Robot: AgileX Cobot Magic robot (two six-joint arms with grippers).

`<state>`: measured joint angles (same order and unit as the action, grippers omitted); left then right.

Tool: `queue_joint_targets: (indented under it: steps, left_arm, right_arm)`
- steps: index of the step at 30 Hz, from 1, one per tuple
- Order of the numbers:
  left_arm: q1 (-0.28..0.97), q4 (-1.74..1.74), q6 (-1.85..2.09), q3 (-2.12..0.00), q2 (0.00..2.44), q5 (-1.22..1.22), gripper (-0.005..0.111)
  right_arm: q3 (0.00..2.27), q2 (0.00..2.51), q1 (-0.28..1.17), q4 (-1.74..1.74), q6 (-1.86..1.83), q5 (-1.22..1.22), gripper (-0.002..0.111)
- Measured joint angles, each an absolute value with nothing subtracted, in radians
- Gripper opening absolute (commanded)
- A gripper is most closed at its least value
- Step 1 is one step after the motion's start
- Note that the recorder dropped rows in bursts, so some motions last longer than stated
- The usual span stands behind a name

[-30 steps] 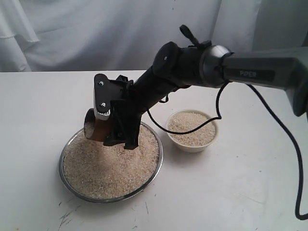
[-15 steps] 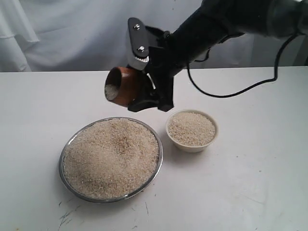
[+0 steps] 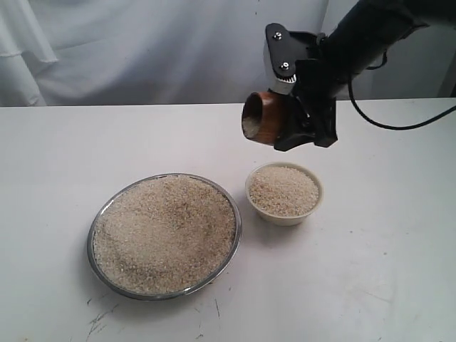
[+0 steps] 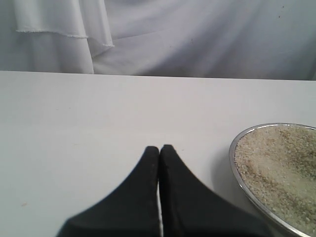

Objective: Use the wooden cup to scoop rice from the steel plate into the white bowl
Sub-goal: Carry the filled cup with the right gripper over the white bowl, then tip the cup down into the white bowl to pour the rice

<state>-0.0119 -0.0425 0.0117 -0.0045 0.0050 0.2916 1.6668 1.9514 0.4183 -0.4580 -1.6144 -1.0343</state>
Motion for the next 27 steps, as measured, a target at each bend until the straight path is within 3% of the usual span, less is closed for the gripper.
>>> queue_joint_targets:
  steps: [27]
  left_arm:
    - [-0.012,-0.042,0.012,-0.005,0.005,0.292,0.000]
  right_arm:
    - [1.667,2.070,0.450,-0.055,-1.585,-1.030,0.000]
